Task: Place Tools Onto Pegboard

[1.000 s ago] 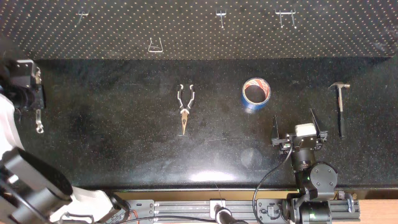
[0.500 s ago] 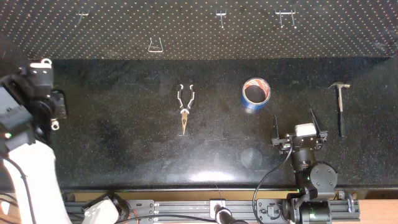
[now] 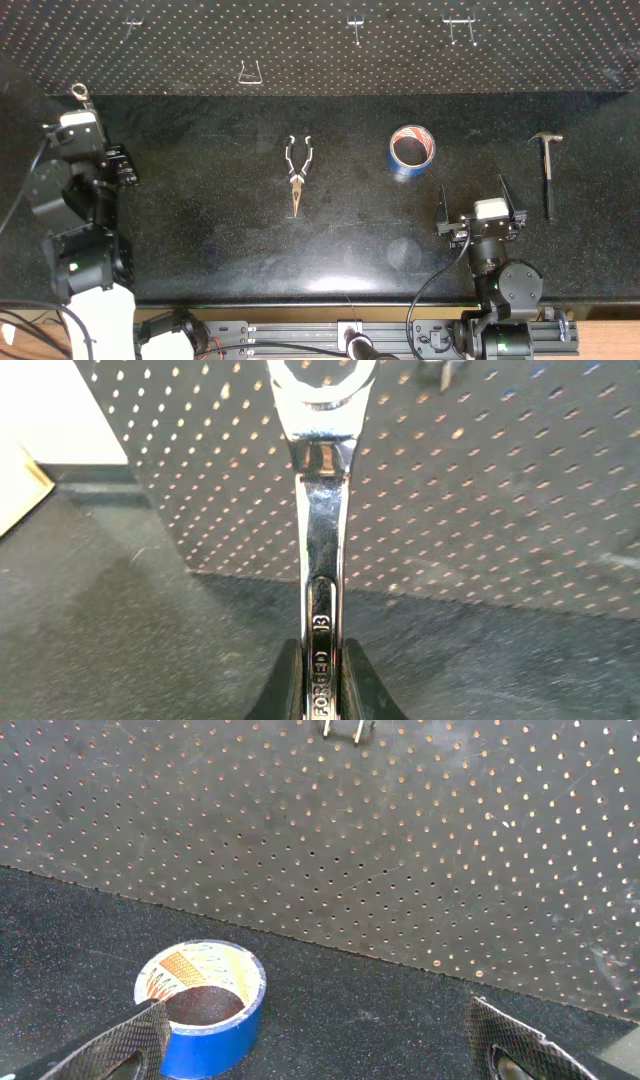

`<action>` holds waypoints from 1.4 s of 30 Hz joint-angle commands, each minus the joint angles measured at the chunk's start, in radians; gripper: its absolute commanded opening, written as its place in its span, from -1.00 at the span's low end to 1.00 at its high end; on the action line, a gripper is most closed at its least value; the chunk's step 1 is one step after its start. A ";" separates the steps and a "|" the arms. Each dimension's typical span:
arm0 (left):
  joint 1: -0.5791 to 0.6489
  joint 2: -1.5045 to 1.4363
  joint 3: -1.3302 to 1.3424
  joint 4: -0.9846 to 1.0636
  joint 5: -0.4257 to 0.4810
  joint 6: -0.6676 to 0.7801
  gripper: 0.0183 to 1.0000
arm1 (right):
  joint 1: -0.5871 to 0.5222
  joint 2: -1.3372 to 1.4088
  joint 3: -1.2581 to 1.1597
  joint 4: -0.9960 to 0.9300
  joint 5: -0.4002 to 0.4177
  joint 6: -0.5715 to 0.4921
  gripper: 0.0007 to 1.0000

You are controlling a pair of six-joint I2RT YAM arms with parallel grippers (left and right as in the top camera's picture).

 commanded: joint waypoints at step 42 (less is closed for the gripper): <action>-0.152 0.284 0.110 0.171 0.018 -0.076 -0.98 | 0.007 -0.004 -0.006 -0.002 0.009 -0.010 0.93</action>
